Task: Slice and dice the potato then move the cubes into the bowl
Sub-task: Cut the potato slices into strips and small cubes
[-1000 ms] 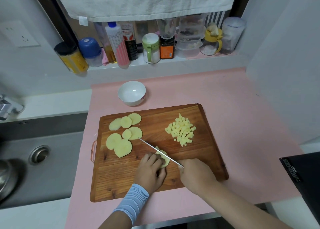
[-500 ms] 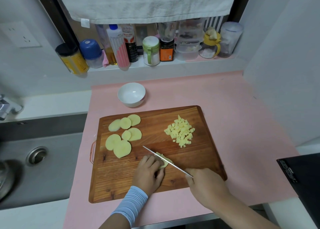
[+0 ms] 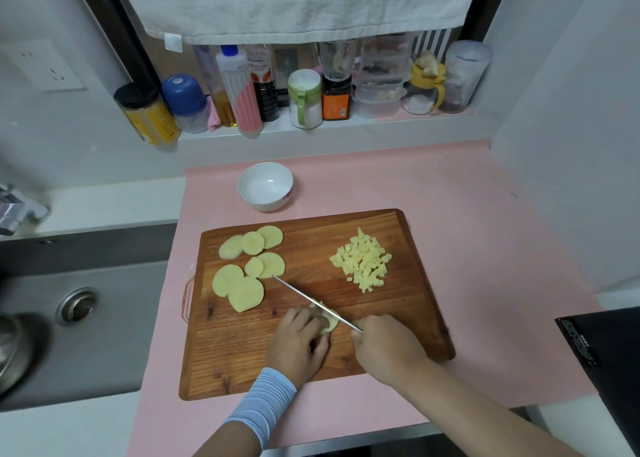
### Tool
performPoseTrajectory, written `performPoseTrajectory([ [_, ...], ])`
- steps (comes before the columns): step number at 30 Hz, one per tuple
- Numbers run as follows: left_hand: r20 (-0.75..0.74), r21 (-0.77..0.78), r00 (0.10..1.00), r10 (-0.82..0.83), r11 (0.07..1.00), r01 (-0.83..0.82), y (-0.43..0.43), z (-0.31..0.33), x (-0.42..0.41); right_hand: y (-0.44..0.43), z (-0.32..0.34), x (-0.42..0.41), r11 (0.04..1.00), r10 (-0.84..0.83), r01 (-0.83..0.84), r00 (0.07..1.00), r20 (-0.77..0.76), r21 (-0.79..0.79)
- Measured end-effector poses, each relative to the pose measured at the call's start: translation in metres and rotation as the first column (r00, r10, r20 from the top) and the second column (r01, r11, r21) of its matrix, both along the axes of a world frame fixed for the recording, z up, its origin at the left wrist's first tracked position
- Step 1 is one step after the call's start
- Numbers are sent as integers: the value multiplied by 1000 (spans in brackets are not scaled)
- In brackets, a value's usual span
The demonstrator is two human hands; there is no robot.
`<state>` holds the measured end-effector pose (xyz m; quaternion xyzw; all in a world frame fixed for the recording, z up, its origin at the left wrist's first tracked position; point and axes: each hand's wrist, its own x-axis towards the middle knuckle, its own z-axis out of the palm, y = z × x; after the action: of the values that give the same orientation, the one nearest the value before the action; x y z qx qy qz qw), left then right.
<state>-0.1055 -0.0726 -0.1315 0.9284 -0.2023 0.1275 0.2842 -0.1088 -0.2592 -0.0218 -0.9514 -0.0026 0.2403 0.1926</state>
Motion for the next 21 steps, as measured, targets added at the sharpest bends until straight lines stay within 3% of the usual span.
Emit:
performPoseTrajectory([
  [5, 28, 49, 999, 15, 999, -16, 0, 3, -8, -1, -2, -4, 1000, 27, -27, 999, 21, 0],
  [15, 35, -27, 999, 13, 1000, -12, -1, 10, -7, -14, 9, -23, 996, 86, -89, 987, 138, 19],
  [21, 19, -55, 1000, 24, 998, -23, 0, 10, -8, -26, 10, -30, 998, 62, -63, 997, 38, 27],
])
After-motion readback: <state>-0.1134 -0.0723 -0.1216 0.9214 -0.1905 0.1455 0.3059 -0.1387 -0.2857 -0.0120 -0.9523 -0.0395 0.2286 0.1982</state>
